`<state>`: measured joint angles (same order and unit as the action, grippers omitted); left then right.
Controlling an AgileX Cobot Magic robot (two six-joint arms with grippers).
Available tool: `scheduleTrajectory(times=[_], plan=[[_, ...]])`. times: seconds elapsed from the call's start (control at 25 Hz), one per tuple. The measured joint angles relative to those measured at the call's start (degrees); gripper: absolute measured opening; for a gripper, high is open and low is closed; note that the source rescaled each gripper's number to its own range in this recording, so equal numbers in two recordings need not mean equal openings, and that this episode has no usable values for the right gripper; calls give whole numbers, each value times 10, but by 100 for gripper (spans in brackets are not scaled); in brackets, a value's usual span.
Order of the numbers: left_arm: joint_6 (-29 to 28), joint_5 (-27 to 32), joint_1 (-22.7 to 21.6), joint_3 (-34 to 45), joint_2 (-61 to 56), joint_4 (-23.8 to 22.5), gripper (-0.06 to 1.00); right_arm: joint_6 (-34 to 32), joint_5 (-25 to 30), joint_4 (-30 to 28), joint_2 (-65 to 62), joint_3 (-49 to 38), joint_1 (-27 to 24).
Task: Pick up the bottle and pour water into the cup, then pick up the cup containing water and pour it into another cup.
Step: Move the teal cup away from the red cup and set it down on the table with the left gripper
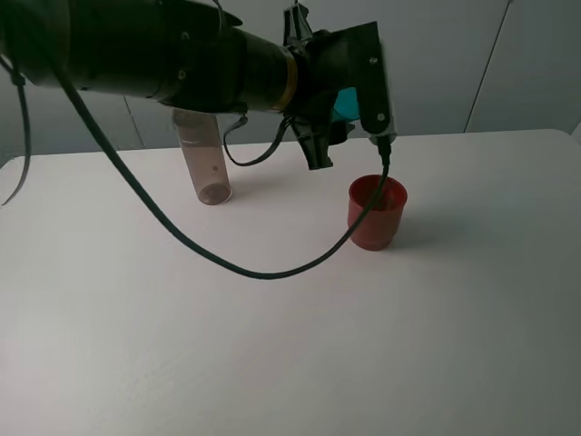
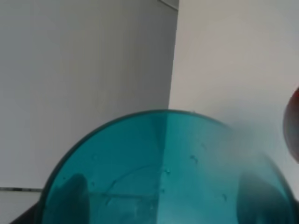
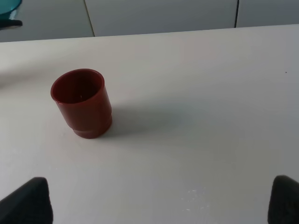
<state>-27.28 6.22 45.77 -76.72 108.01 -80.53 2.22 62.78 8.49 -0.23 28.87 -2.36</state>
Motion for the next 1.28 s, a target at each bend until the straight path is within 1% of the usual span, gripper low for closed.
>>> scheduleTrajectory(times=[0.28, 0.44, 0.56, 0.68, 0.76, 0.88, 1.0, 1.28], plan=[[-169, -150, -70, 101, -72, 10, 7, 0, 0, 0, 0, 0, 0], [-230, -226, -116, 138, -77, 8, 7, 0, 0, 0, 0, 0, 0], [-245, -307, -152, 164, -77, -1, 7, 0, 0, 0, 0, 0, 0], [-246, -398, -189, 184, -77, -24, 7, 0, 0, 0, 0, 0, 0], [-249, -438, -211, 192, -77, -40, 7, 0, 0, 0, 0, 0, 0], [-260, -472, -239, 195, -76, -68, 7, 0, 0, 0, 0, 0, 0], [-263, -500, -258, 195, -52, -81, 7, 0, 0, 0, 0, 0, 0], [-259, -558, -263, 195, 30, -87, 7, 0, 0, 0, 0, 0, 0]])
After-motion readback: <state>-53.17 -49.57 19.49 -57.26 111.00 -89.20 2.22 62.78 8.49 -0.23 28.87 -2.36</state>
